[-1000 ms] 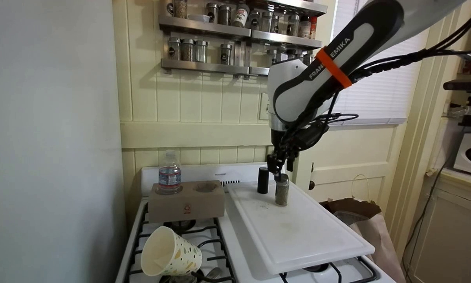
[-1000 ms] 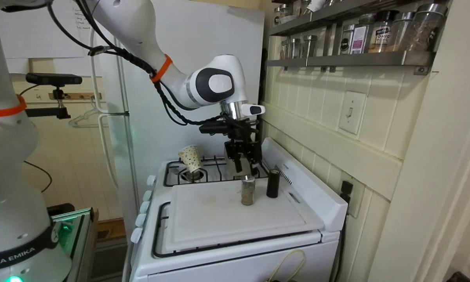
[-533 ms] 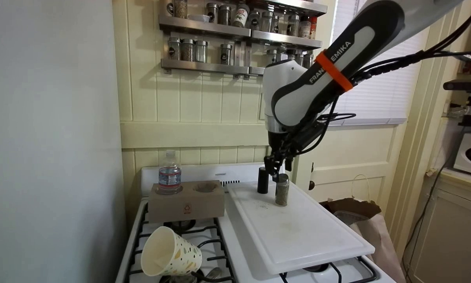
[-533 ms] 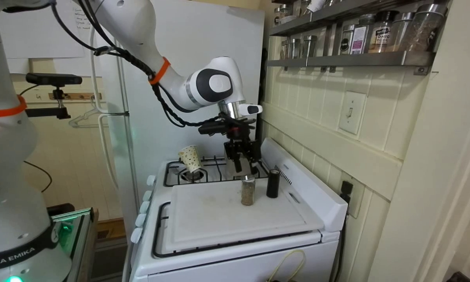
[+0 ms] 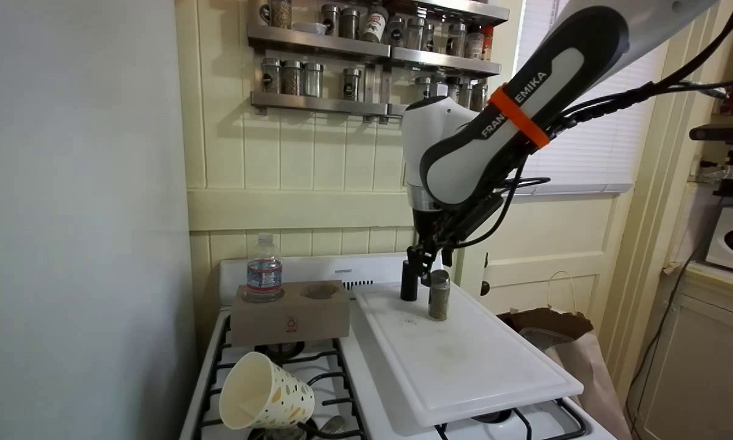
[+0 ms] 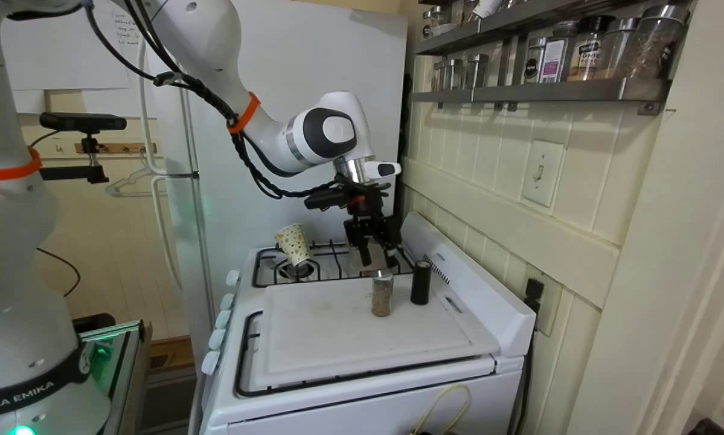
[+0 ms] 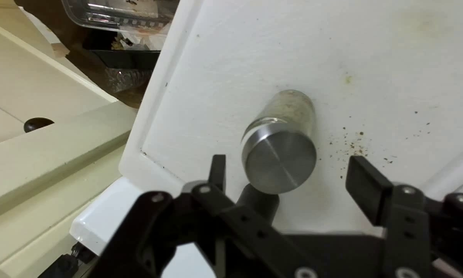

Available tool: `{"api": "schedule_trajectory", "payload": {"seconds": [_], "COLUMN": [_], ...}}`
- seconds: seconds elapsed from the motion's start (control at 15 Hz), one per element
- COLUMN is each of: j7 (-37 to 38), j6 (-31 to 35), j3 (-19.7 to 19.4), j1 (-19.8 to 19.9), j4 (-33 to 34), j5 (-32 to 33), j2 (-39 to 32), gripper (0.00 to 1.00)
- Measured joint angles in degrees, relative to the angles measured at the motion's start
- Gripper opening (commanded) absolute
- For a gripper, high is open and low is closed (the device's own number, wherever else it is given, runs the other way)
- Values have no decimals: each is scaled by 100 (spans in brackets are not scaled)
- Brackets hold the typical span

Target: Uncover the silver lid of the salt cellar

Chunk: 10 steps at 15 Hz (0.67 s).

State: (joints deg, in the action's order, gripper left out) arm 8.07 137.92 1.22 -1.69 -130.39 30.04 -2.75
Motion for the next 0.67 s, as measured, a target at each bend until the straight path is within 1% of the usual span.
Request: {"api": "schedule_trajectory", "payload": {"seconds": [0.07,0.2,0.27,0.33,0.4,0.53,0.67], "j7": [36,122,183,239,297,389,456], "j6": [-6,-20,-32,-48,-72,-107,-113], "j3": [4,7,7,6,6,6,5], "j1": [-18,-47,-55,-59,-60,-60,-60], "j4": [0,0,0,1,1,2,3], "j5": [25,97,143,209,272,370,456], "j2": [-17,-51,-66,-77,-84,-94,-112], "gripper": [80,76,72,71,69,67,68]}}
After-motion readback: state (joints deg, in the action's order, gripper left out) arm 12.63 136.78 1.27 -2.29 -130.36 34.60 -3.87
